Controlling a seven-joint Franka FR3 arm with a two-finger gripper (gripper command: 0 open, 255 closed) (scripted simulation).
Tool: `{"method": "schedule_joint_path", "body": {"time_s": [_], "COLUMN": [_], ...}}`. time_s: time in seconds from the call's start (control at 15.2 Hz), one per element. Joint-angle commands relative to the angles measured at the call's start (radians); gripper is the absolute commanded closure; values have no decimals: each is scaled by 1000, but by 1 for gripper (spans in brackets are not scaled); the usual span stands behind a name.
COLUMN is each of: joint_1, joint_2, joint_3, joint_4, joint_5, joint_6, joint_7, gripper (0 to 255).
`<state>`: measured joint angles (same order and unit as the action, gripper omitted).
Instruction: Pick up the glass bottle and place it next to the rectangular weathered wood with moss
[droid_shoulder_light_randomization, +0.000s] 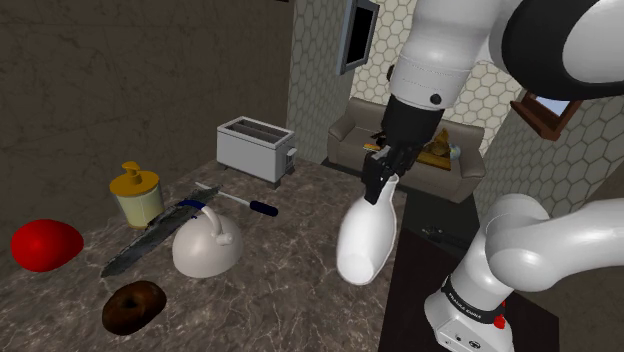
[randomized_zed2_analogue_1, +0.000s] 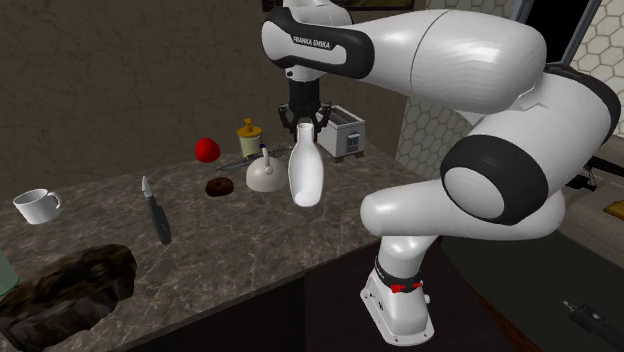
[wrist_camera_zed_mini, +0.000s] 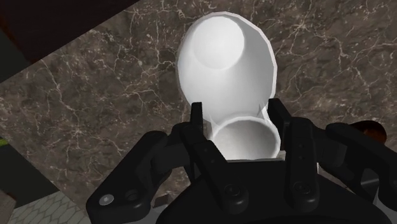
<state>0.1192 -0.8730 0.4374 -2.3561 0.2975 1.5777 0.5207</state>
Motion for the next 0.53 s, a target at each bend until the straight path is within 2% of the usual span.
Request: {"method": "schedule_joint_path", "body": {"time_s": [0.0,0.46], "joint_1": [-3,-15], "joint_2": [6,40], "joint_3": [-5,-22], "joint_4": [33,146], "joint_5": [-5,-25], "joint_6": [-26,-106], "joint_7": [4,10], "gripper": [255,255]}}
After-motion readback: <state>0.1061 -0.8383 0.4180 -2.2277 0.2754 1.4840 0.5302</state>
